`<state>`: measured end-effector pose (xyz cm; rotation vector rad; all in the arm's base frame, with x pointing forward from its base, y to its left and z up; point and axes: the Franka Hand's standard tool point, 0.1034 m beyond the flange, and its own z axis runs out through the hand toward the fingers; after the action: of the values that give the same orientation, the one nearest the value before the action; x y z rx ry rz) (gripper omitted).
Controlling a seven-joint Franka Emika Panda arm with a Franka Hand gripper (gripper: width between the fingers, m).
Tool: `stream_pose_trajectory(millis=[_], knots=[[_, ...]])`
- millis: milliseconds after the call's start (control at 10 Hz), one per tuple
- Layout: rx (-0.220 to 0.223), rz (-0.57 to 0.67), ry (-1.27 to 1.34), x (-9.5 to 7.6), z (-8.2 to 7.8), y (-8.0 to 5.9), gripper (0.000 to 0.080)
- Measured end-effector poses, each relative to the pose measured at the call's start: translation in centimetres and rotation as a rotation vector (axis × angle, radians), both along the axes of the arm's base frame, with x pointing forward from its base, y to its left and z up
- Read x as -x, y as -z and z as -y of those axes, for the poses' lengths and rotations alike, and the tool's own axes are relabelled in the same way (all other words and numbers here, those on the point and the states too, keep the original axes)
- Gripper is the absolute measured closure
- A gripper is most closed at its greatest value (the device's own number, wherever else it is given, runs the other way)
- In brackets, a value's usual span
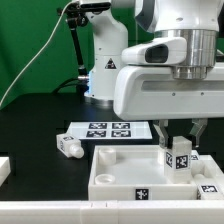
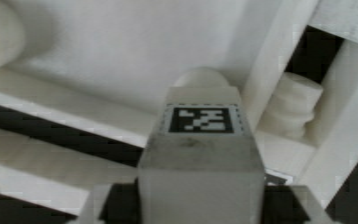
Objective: Assemble one leg
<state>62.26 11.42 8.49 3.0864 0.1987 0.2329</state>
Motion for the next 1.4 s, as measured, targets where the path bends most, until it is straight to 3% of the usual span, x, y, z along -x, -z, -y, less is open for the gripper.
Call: stream_pose_trajectory(millis=[500, 700, 900, 1200, 1300, 1400], knots=[[-0.084, 0.035, 0.592, 0.0, 0.1, 0.0, 0.0515], [-0.086, 0.039, 0.77, 0.1, 1.0, -0.1, 0.0515], [-0.059, 0.025, 0.935, 0.6, 1.9, -0.2, 0.0512], [-0.044, 0.028, 0.987, 0.8, 2.7, -0.2, 0.0512], [-0.044, 0.028, 0.986, 0.8, 2.7, -0.2, 0.0429], [-0.044, 0.027, 0.984, 0.8, 2.6, -0.2, 0.0294]])
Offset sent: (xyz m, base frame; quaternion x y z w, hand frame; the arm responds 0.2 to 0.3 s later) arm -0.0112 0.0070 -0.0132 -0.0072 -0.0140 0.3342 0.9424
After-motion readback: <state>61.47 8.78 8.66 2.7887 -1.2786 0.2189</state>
